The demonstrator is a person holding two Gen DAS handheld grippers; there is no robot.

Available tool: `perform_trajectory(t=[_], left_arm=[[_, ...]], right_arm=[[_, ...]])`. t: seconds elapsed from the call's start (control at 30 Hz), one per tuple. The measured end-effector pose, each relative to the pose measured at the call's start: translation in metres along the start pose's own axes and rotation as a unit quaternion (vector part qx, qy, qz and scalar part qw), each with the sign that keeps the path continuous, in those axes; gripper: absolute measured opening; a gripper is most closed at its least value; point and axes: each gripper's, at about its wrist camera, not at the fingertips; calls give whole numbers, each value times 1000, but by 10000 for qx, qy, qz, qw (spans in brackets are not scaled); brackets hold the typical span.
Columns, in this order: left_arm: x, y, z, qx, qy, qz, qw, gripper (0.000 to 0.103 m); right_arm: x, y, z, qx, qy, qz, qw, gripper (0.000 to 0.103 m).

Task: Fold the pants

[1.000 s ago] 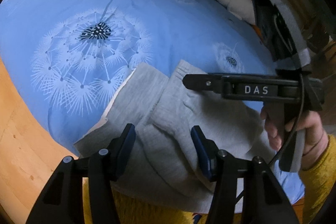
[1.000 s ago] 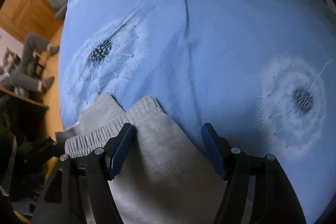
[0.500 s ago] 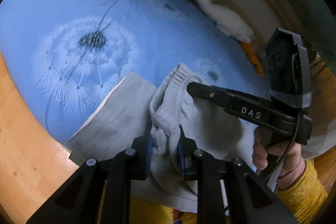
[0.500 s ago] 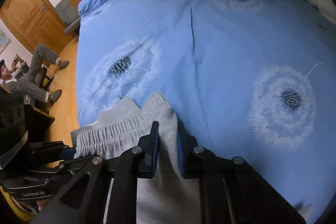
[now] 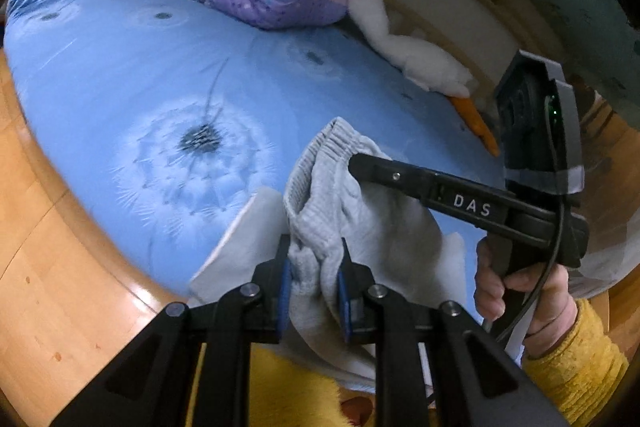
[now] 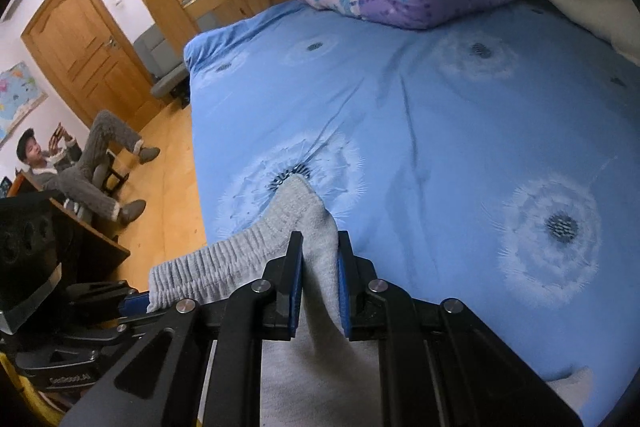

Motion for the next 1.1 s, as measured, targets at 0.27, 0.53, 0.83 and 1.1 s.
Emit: perform_trajectory(t=[0.27,0.53,0.83,1.1], left_arm=[[-8,51,-34,520,615,488,9956,24],[-6,52,-22,631,627,404,9952,34],[9,33,13,865,238,-60,9960,34],[30,-20,-40,182,427,-454,9979,34]], right_arm=[[-7,0,-74,-91,584,-148,9981,19],[-5,-18,-59,-182,316,-663,9971,29],[-43,-55,34,-932,-42,-1307,9870,30],[-108,-83,67,-1719,210,-1971,9650,30]])
Point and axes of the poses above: each gripper's, at about its wrist camera, not at the fingertips, and z roughly against the way its jaws point, y to its left, x to its top, and after that the axes turned 5 degrees about z, right-handed
